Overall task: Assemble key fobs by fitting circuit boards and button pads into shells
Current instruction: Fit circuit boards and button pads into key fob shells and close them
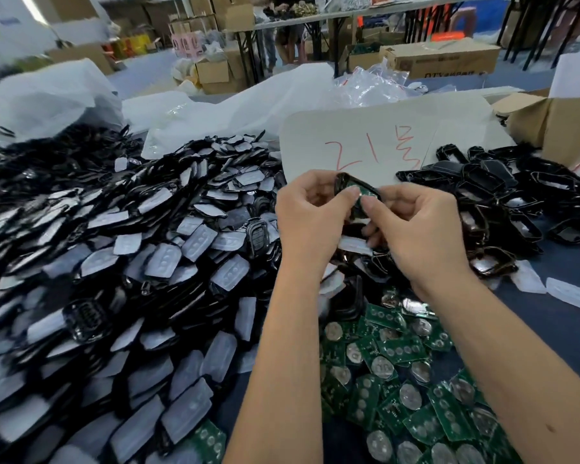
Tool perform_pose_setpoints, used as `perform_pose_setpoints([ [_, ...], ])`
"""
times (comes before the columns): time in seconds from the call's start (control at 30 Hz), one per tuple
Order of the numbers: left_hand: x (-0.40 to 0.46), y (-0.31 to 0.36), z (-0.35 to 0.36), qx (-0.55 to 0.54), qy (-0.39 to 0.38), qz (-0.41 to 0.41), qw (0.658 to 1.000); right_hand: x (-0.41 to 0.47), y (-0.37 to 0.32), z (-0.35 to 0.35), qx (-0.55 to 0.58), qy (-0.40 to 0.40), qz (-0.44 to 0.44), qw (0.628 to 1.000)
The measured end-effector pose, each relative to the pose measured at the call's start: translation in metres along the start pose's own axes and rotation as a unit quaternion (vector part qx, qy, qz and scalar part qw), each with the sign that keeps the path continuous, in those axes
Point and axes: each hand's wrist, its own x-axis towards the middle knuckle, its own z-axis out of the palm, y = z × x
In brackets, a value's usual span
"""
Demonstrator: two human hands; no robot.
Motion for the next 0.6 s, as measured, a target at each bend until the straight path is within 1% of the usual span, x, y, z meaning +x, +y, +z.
perform_pose_setpoints([
  [0.07, 0.004, 0.009, -0.016, 0.057, 0.071, 0.029, 0.995, -0.004, -0.002, 0.021, -0.033, -0.017, -0.008, 0.999],
  [0.1, 0.005, 0.013, -0.024, 0.064, 0.119, 0.037, 0.99, -0.007, -0.004, 0.03, -0.082, -0.022, -0.037, 0.996],
  [0.13, 0.006, 0.017, -0.032, 0.065, 0.183, 0.046, 0.98, -0.011, -0.006, 0.041, -0.14, -0.034, -0.083, 0.986],
  [0.17, 0.007, 0.021, -0.04, 0.062, 0.257, 0.055, 0.963, -0.016, -0.011, 0.052, -0.192, -0.055, -0.137, 0.97],
  [0.23, 0.011, 0.03, -0.056, 0.045, 0.401, 0.064, 0.913, -0.024, -0.018, 0.075, -0.269, -0.111, -0.24, 0.926],
  [0.27, 0.013, 0.033, -0.063, 0.033, 0.451, 0.062, 0.89, -0.026, -0.02, 0.086, -0.297, -0.144, -0.28, 0.901],
  [0.3, 0.015, 0.036, -0.07, 0.022, 0.482, 0.061, 0.874, -0.027, -0.021, 0.096, -0.32, -0.179, -0.311, 0.877],
  [0.37, 0.018, 0.038, -0.081, 0.011, 0.506, 0.059, 0.861, -0.027, -0.022, 0.114, -0.347, -0.247, -0.35, 0.834],
  [0.4, 0.019, 0.038, -0.085, 0.011, 0.51, 0.056, 0.858, -0.027, -0.023, 0.121, -0.355, -0.267, -0.361, 0.82],
  [0.5, 0.021, 0.037, -0.098, 0.014, 0.529, 0.038, 0.848, -0.026, -0.023, 0.134, -0.36, -0.296, -0.365, 0.806],
  [0.6, 0.023, 0.037, -0.109, 0.011, 0.545, 0.043, 0.837, -0.023, -0.023, 0.141, -0.366, -0.322, -0.365, 0.793],
])
